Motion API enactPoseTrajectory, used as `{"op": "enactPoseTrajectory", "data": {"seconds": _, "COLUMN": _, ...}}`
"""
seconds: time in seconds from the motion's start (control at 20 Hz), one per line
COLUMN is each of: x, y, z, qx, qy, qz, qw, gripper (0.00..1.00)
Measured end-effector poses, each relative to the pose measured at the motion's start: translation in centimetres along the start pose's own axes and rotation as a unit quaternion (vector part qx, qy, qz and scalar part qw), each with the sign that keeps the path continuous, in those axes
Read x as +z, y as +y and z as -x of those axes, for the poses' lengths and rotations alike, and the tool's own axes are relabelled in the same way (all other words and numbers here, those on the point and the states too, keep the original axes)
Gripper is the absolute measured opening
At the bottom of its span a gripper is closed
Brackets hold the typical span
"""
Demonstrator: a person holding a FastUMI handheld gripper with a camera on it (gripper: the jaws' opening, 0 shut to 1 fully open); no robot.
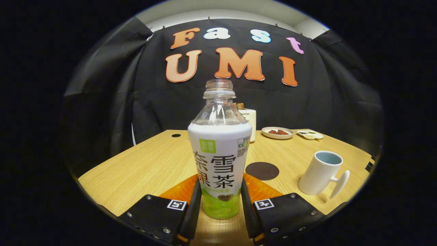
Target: Take the bottle from table, then pour the juice into the cup, finally place the bottle on the coaster
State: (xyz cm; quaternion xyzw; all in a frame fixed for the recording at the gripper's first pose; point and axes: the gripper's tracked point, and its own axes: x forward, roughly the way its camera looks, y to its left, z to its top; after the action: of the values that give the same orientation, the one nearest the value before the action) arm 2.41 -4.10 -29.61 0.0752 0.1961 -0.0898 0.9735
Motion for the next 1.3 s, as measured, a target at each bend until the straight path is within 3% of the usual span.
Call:
{"op": "enactPoseTrajectory", "data": {"seconds": 0.15, "x": 0.9, "y": 0.8, "z": -0.1, "qx": 0.015, "qy": -0.003, "qz": -0.018, "qw": 1.000, "gripper": 0.57}}
{"op": "enactPoseTrajectory", "data": {"seconds": 0.3, "x": 2.6, "y": 1.5, "z": -0.2, "qx": 0.037, "qy": -0.020, "qz": -0.074, "qw": 0.996, "gripper": 0.57}}
{"op": "enactPoseTrajectory", "data": {"seconds": 0.6, "x": 4.9, "y": 1.2, "z": -0.8, "qx": 0.068, "qy": -0.037, "qz": -0.208, "qw": 0.975, "gripper": 0.57}}
{"op": "enactPoseTrajectory", "data": {"seconds": 1.15, "x": 5.9, "y": -1.8, "z": -1.9, "qx": 0.101, "qy": -0.037, "qz": -0.430, "qw": 0.896, "gripper": 0.55}}
{"op": "enactPoseTrajectory", "data": {"seconds": 1.3, "x": 6.0, "y": -2.4, "z": -2.0, "qx": 0.113, "qy": -0.035, "qz": -0.492, "qw": 0.862, "gripper": 0.55}}
